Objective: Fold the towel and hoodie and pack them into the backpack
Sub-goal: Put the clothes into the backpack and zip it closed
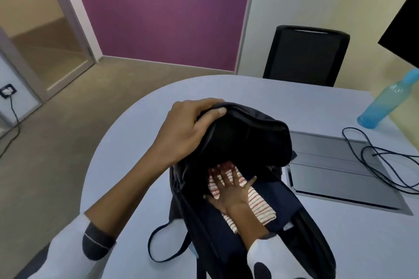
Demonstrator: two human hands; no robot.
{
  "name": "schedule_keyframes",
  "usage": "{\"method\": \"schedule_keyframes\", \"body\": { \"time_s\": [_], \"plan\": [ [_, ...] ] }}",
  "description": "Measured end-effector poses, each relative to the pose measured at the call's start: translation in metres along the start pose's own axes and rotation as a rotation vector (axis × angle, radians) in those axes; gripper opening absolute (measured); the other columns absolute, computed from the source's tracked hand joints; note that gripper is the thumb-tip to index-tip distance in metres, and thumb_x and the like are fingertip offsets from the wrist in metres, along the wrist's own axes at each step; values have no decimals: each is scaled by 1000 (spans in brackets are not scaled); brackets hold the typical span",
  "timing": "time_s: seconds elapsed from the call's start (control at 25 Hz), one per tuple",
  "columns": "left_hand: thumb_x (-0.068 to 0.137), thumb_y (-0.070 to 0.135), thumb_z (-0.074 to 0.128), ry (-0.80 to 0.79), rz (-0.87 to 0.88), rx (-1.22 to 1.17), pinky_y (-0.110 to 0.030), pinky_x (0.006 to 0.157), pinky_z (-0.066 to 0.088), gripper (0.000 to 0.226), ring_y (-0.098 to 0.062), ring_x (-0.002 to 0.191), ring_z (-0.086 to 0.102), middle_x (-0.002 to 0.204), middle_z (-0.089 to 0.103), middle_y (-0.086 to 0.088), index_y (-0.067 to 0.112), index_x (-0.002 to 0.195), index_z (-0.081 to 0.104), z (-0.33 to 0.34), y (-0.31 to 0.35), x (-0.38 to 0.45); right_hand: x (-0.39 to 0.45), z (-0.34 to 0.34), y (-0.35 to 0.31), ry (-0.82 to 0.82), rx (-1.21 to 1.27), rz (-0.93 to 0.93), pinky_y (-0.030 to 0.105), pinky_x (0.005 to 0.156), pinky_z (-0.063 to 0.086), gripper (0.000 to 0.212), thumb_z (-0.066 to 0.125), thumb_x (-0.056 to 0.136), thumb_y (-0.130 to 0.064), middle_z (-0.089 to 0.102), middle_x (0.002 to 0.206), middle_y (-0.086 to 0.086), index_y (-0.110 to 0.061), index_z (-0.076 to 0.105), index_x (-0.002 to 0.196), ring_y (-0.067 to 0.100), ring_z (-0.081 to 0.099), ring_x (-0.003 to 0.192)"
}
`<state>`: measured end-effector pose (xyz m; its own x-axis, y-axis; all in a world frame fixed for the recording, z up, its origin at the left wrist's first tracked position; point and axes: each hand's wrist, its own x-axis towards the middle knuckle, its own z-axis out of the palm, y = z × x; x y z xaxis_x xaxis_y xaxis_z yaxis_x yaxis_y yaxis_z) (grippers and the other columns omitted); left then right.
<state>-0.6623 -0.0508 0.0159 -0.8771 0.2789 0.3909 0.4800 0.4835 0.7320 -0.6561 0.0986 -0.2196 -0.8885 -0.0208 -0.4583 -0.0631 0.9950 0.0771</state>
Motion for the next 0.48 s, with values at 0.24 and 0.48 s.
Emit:
{"method": "schedule_keyframes", "body": {
  "time_s": [0.24, 0.48],
  "plan": [
    [97, 28, 51, 23, -135, 8, -15, 91, 40, 27, -6, 109, 58, 113, 67, 11, 22, 119, 66, 9, -37, 19, -18, 12, 51, 53, 72, -167, 58, 113, -10, 131, -33, 33, -90, -33, 147, -11, -32, -15, 149, 19, -22, 145],
    [97, 30, 50, 28, -140, 26, -30, 94, 44, 28, -13, 109, 59, 112, 69, 6, 22, 118, 66, 16, -43, 20, -76, 34, 103, 235, 84, -39, 34, 112, -24, 124, -33, 55, -82, 4, 160, 7, -8, -3, 150, 17, -4, 148]
  ]
}}
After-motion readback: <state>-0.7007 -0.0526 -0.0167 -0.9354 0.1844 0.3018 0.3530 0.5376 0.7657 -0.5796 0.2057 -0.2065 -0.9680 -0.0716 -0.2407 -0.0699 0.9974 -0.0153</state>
